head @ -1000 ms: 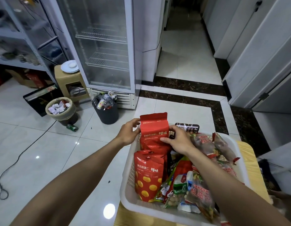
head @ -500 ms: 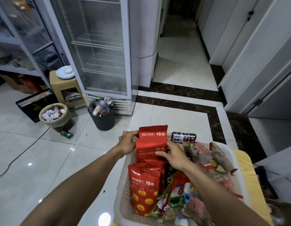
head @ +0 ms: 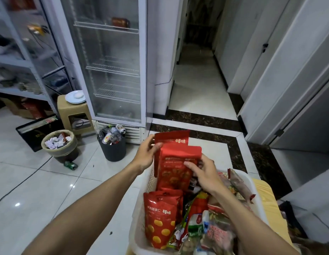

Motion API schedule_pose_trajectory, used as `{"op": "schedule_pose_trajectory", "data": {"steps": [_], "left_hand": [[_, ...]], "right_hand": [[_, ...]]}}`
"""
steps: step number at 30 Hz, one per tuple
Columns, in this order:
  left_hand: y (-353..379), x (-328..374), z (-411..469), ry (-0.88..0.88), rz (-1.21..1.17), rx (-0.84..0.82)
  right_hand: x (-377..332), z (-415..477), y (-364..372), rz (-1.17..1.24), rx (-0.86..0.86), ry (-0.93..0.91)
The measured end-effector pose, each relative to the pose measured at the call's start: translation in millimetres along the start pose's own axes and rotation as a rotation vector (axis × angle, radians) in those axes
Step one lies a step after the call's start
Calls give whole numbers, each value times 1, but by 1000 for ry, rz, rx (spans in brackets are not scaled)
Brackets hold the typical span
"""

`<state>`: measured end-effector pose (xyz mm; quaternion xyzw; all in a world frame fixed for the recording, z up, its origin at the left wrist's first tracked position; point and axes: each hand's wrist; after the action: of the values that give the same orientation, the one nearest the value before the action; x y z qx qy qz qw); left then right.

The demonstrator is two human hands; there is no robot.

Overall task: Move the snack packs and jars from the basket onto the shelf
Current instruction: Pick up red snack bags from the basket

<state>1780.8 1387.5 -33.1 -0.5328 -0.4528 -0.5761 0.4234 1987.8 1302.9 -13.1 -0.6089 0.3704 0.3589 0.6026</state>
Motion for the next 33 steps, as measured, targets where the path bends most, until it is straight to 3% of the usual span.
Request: {"op": "schedule_pose_trajectory", "data": {"steps": [9, 16, 33], "left_hand": [[-6, 95, -23, 132, -55, 49], [9, 105, -64, 86, -16, -6], [150, 148, -218, 113, -50, -254]], "right_hand": [[-78, -43, -49, 145, 224, -116], [-99, -103, -59, 138, 305, -76], [-115, -334, -132, 73, 559, -116]]}}
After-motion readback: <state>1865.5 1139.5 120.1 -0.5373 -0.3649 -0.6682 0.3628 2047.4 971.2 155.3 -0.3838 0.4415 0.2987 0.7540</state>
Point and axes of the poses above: each hand's wrist, its own z-axis towards the middle knuckle, its own y-axis out of the palm, x = y × z, and after that the axes turned 10 degrees about -z, right-handed
